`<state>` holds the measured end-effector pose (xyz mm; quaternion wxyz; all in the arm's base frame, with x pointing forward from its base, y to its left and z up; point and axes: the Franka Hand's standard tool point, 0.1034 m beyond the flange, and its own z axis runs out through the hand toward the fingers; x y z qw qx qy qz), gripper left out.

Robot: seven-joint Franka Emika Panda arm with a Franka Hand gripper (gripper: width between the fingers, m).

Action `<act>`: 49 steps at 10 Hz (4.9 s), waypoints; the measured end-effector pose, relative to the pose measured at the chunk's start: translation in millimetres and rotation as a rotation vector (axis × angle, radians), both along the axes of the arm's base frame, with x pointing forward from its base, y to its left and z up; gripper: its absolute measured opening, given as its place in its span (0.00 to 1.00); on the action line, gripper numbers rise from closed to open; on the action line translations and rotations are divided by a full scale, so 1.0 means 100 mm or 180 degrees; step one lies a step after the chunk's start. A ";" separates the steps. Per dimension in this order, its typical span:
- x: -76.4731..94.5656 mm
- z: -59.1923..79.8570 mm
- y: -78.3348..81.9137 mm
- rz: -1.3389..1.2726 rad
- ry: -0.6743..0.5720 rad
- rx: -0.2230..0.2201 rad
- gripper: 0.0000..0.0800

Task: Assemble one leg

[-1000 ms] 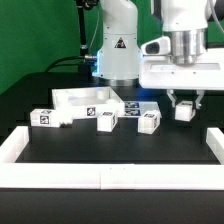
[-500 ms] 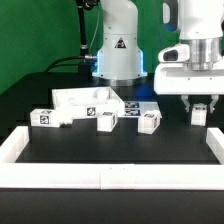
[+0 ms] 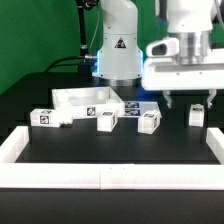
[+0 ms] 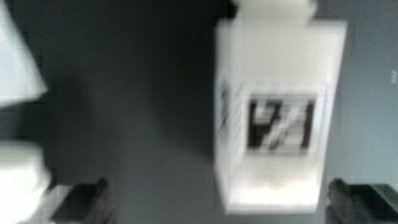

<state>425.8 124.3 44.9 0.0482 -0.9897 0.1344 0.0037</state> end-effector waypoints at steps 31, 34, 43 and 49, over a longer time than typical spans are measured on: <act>-0.34 -0.15 -0.58 0.0534 -0.0087 -0.0188 0.79; -0.17 0.42 -0.98 0.0582 -0.0012 -0.0014 0.81; -0.29 0.42 -1.67 0.1203 -0.0053 -0.0021 0.81; -0.44 0.44 -2.56 0.1900 -0.0160 -0.0149 0.81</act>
Offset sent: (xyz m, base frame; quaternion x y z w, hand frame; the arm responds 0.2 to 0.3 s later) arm 0.0297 -0.0589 -0.0285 -0.0100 -0.0062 -0.0525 0.9986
